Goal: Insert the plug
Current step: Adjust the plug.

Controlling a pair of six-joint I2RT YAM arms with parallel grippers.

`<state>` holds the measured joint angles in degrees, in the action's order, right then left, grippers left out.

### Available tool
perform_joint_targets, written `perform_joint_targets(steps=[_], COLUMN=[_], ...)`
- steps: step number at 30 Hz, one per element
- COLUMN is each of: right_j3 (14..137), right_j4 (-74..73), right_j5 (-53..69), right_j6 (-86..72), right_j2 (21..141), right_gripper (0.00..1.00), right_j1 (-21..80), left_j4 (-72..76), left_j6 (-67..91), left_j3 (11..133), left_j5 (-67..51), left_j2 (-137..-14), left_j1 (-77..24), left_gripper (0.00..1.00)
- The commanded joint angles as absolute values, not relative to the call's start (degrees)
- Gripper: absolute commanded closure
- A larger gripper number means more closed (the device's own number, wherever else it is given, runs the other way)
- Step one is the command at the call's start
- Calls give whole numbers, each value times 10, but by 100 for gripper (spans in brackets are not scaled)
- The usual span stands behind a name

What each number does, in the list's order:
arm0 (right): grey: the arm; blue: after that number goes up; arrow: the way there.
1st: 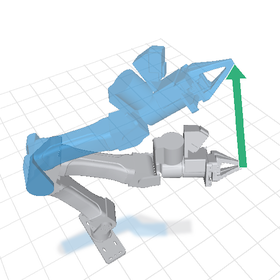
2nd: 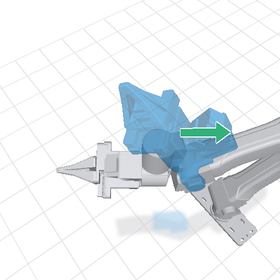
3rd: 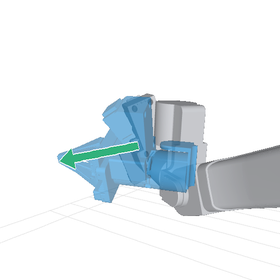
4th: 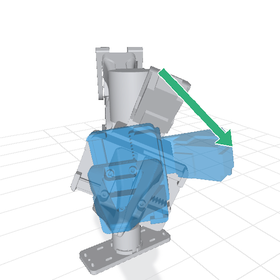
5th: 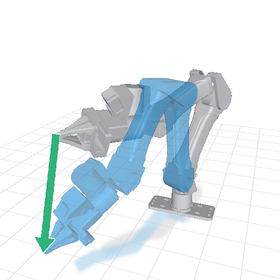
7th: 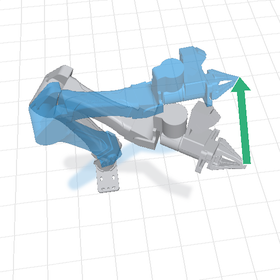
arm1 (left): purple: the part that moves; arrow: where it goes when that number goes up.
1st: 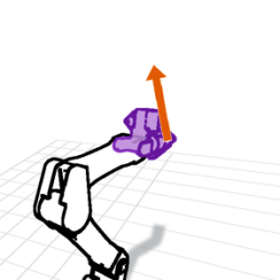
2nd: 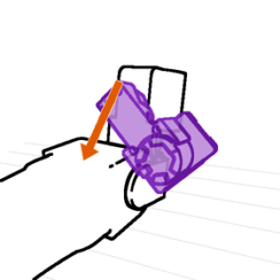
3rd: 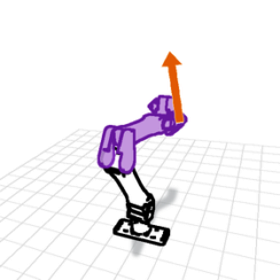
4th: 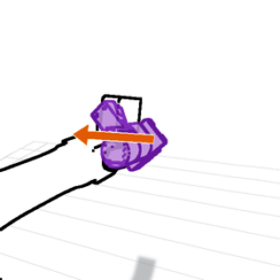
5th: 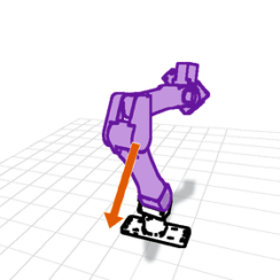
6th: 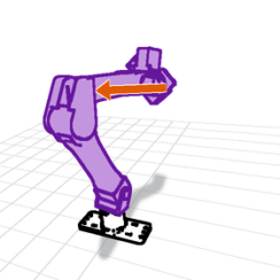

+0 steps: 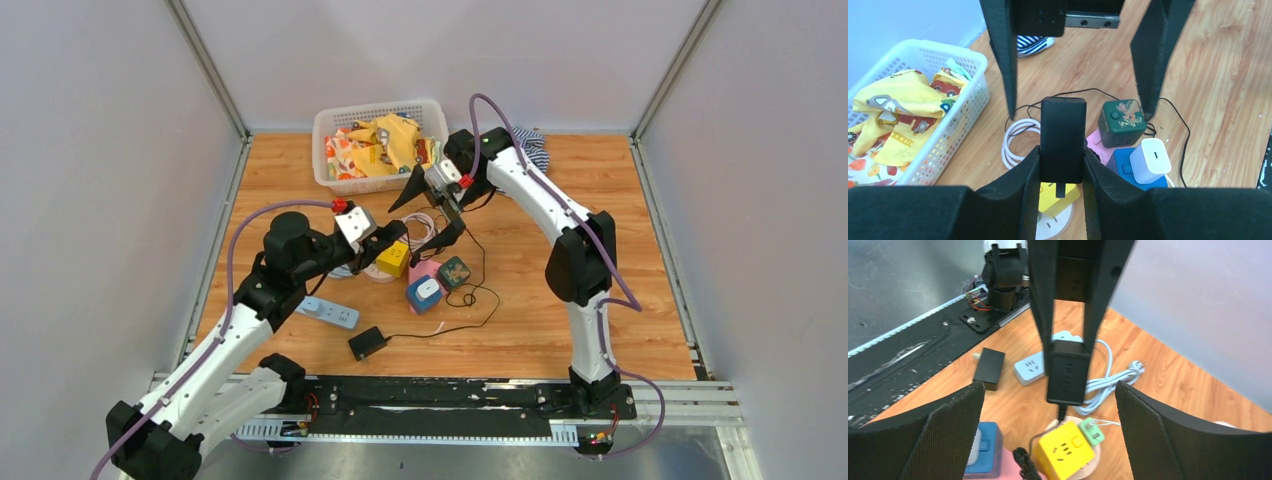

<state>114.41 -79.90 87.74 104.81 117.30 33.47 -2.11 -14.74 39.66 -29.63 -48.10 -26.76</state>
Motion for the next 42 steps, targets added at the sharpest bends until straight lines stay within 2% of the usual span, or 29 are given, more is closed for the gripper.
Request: perform_joint_targets(steps=[1,10,14,19,23,24,26,28,29,32,34,36,39,42], right_j3=[1243,1306,1264,1238,1204,1211,1202,1135,1092,969,949,958,937,872], right_j4=[-920,-920,-919,-918,-903,-855,-654,-383,-325,-50,-6,-27,-25,64], right_j5=[978,978,979,976,883,861,804,595,523,495,438,380,359,346], right_j6=[1083,1023,1062,996,1016,939,666,425,366,192,75,-3,-112,-271], right_j2=[1231,1255,1234,1220,1190,1191,1183,1148,1122,1064,1054,1052,1041,1018], right_gripper=[0,0,0,0,0,0,0,0,0,0,0,0,0,0], right_j1=[317,296,298,297,315,315,312,324,326,302,288,282,281,274], left_j4=[-17,-21,-22,-22,-20,-18,-18,-17,-17,-20,-24,-26,-21,-10], left_j6=[-129,-119,-118,-116,-112,-110,-104,-101,-100,-100,-104,-107,-108,-103], left_j3=[384,374,376,375,376,376,377,376,376,374,373,372,368,364], left_j5=[-264,-232,-237,-243,-245,-244,-245,-249,-250,-243,-237,-231,-219,-209], left_j2=[-456,-430,-429,-427,-423,-423,-422,-420,-418,-409,-404,-400,-398,-396], left_j1=[-271,-270,-270,-270,-271,-270,-270,-271,-271,-271,-270,-271,-270,-270], left_gripper=[100,100,100,100,100,100,100,100,100,100,100,100,100,100])
